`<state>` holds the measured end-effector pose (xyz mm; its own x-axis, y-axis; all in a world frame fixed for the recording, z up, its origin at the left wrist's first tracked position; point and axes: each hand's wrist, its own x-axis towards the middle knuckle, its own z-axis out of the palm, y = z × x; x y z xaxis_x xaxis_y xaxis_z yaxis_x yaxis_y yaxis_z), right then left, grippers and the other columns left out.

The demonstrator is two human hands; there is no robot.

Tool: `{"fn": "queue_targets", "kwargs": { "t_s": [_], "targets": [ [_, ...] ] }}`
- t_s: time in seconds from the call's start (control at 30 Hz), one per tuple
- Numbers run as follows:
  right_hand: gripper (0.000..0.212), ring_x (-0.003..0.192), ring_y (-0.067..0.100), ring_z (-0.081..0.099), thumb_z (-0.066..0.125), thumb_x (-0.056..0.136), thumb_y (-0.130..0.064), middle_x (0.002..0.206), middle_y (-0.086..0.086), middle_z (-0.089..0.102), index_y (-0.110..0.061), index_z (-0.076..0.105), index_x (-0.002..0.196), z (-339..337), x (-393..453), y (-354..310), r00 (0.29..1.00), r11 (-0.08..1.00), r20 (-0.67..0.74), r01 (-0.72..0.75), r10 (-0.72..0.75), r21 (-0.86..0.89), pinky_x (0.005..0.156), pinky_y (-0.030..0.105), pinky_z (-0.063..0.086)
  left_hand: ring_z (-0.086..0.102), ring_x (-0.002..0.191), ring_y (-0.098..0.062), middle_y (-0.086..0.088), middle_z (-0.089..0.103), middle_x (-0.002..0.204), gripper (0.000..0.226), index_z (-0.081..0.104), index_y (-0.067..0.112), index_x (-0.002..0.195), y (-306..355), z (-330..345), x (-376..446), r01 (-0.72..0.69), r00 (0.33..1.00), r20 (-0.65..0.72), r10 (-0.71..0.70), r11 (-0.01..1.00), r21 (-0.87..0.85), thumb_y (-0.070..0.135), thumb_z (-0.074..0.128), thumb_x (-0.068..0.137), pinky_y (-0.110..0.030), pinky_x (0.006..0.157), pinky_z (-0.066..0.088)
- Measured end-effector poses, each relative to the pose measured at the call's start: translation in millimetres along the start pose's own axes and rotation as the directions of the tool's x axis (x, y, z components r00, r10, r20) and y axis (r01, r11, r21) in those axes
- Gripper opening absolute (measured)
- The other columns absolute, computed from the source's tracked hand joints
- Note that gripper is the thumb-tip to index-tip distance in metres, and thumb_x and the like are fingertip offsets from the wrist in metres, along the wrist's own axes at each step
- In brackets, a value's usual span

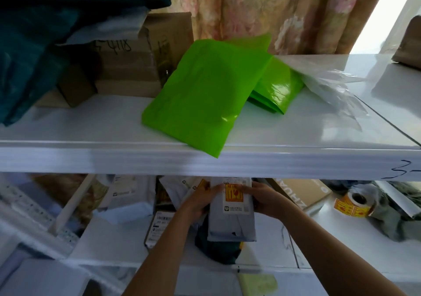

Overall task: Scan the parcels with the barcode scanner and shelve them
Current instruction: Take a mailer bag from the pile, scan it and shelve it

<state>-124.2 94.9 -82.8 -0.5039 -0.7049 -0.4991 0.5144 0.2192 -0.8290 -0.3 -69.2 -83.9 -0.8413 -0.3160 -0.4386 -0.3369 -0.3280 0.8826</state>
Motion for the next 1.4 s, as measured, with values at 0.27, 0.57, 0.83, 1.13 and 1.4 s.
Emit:
{"fn": "queue_targets", "kwargs": {
  "t_s": [0.27,0.57,0.83,1.13,1.4],
  "targets": [
    [0.024,0.084,0.026,0.074,0.067,0.093,-0.021,0.097,0.010,0.076,-0.009,0.066,0.113,54,-16,32,0.978,0.944,-0.070,0.170,-0.197,-0.284,0.075,0.040,0.062,0.070,0.100,-0.024,-0.005,0.073,0.111,0.034,0.065,0.015,0.120,-40,-18,-74,-0.090,0.942,-0.333,0.049,0.990,-0.107,0.030,0.068,0.090,-0.044,0.088,0.057],
    [0.011,0.074,0.003,0.068,0.062,0.096,-0.020,0.095,-0.002,0.071,-0.019,0.061,0.107,179,-66,77,0.906,0.835,0.297,0.400,-0.300,-0.377,0.055,0.010,0.052,0.070,0.100,-0.024,-0.005,0.071,0.112,0.028,0.062,0.019,0.121,-87,-51,-221,-0.236,0.660,-0.746,0.085,0.967,-0.099,0.030,0.058,0.096,-0.045,0.089,0.057],
    [0.013,0.075,0.001,0.072,0.065,0.094,-0.030,0.095,-0.009,0.075,-0.030,0.066,0.107,329,-137,139,0.784,0.812,0.605,0.441,-0.140,-0.384,0.061,0.015,0.054,0.073,0.088,-0.016,0.002,0.075,0.102,0.023,0.064,0.023,0.112,-135,-101,-390,-0.278,0.327,-0.941,0.093,0.961,-0.001,0.037,0.057,0.096,-0.042,0.079,0.060],
    [0.022,0.082,0.011,0.075,0.064,0.094,-0.029,0.097,0.000,0.077,-0.017,0.067,0.112,514,-246,242,0.567,0.775,0.824,0.513,0.016,-0.369,0.066,0.023,0.059,0.073,0.090,-0.019,-0.004,0.075,0.104,0.029,0.066,0.015,0.114,-215,-174,-592,-0.394,0.036,-0.999,0.007,0.919,-0.008,0.035,0.061,0.094,-0.043,0.086,0.058],
    [0.030,0.082,0.014,0.075,0.065,0.092,-0.038,0.102,0.001,0.075,-0.030,0.055,0.120,646,-335,335,0.469,0.786,0.857,0.439,0.212,-0.435,0.064,0.029,0.059,0.073,0.088,-0.020,0.001,0.075,0.097,0.010,0.065,0.028,0.100,-282,-221,-742,-0.531,-0.130,-0.987,-0.091,0.847,-0.008,0.033,0.061,0.093,-0.043,0.083,0.059]
  ]
}}
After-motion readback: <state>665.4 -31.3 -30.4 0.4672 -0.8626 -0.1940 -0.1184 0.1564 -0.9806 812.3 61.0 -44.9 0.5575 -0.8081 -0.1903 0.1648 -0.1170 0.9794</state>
